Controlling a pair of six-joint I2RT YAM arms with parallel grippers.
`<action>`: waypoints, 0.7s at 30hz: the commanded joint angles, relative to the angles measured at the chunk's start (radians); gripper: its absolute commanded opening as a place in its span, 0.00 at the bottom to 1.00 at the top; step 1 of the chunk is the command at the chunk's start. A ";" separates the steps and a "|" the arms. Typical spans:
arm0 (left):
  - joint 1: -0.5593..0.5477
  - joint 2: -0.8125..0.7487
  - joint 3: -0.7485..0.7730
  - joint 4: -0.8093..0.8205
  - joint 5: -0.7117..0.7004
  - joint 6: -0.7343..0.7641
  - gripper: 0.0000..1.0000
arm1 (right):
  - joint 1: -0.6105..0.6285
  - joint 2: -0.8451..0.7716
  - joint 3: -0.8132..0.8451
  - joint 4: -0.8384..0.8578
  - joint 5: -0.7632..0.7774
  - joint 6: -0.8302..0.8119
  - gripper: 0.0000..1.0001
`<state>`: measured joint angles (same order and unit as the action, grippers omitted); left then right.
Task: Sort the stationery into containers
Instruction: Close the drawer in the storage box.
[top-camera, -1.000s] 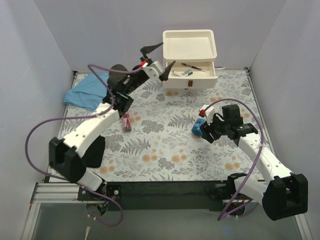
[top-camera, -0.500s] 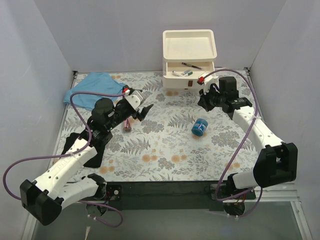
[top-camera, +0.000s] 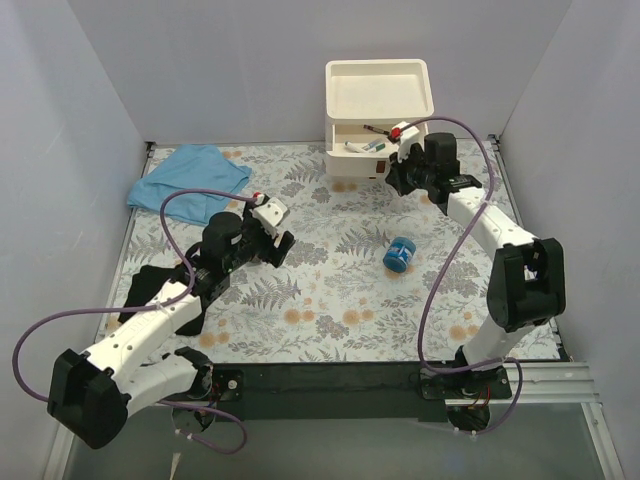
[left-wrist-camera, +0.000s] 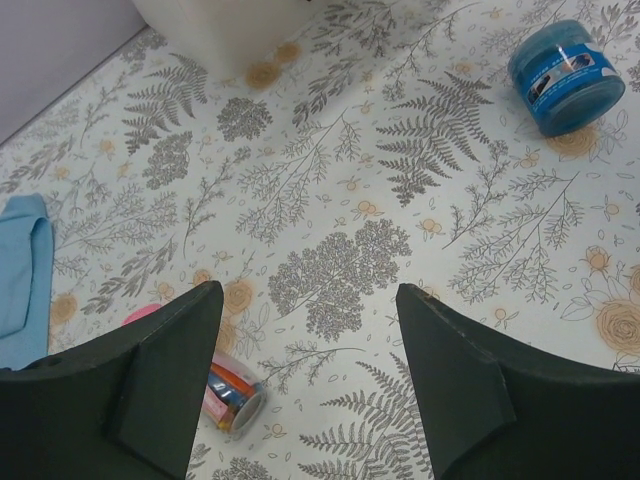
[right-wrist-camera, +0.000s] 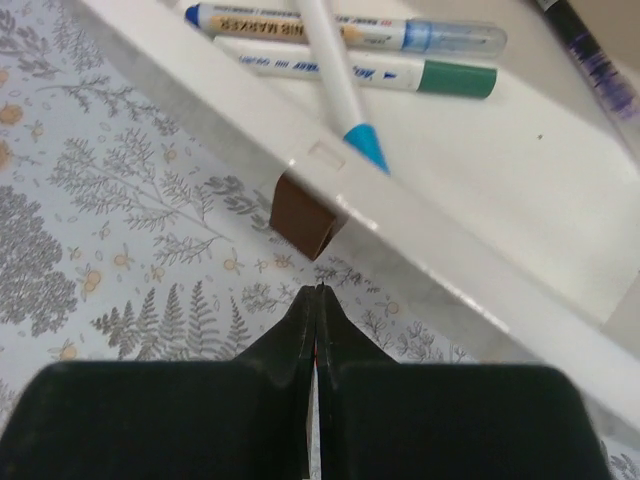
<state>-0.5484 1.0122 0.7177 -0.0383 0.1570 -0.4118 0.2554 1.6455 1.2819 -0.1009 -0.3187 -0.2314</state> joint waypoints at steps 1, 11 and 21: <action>0.008 0.015 -0.021 0.009 0.010 -0.024 0.70 | 0.001 0.078 0.128 0.147 0.062 0.033 0.01; 0.011 0.091 -0.015 0.017 0.021 -0.021 0.70 | 0.001 0.332 0.474 0.184 0.119 0.052 0.01; 0.011 0.123 0.005 0.011 0.039 -0.036 0.70 | 0.002 0.419 0.534 0.224 0.164 0.063 0.01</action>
<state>-0.5442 1.1343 0.6998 -0.0372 0.1802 -0.4366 0.2554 2.0552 1.7733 0.0029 -0.1944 -0.1802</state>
